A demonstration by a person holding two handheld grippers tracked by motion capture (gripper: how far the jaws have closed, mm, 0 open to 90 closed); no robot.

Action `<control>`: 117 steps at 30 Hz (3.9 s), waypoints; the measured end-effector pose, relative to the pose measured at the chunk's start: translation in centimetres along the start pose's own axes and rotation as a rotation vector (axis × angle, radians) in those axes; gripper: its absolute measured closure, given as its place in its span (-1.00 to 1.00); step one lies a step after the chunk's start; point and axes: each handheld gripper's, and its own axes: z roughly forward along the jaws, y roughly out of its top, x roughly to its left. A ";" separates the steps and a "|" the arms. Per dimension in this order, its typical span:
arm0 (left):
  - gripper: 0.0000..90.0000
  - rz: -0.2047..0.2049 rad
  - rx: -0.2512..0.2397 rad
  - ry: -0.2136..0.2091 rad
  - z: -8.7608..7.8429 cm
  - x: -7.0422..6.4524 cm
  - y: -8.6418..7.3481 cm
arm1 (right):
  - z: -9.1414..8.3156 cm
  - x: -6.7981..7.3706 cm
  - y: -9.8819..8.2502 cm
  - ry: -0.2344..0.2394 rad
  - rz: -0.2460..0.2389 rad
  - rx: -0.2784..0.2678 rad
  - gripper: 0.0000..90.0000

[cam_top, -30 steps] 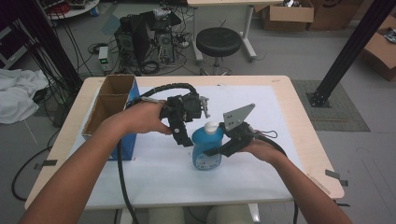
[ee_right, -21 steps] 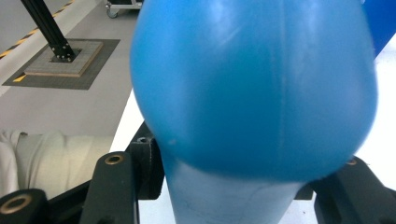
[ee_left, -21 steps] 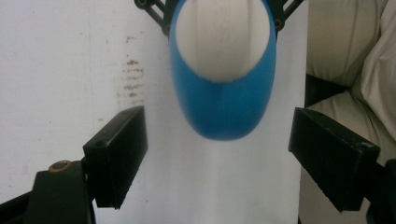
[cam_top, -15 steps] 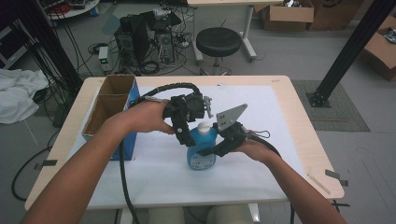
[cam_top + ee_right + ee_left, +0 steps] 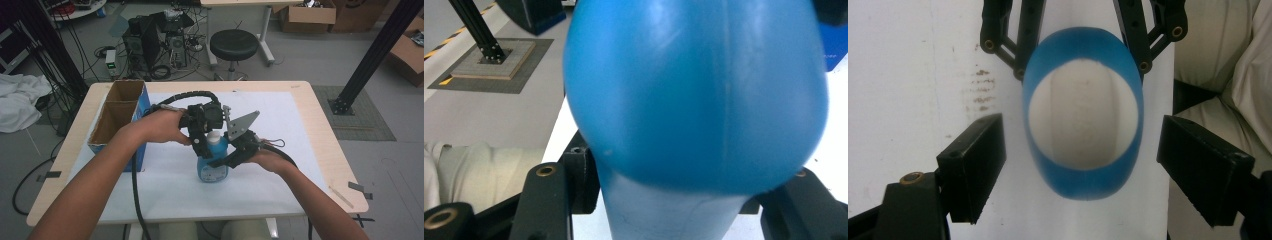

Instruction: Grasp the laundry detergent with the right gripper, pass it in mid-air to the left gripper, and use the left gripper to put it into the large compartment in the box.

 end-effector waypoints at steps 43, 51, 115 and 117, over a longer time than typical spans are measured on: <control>-0.40 -0.007 -0.010 -0.025 1.4 0.2 0.1 | 0.0 0.1 0.8 -0.003 -0.004 -0.013 -0.03; -0.35 0.002 -0.011 -0.019 1.4 0.2 0.1 | -0.1 0.1 0.8 -0.008 -0.007 -0.016 -0.03; -0.16 -0.334 -0.047 0.130 -4.3 2.1 -2.8 | -11.0 0.2 -4.3 -0.196 0.217 0.069 -0.61; -0.16 -0.398 -0.049 0.146 -5.2 2.6 -3.0 | -12.6 -0.1 -4.6 -0.231 0.237 0.100 -0.62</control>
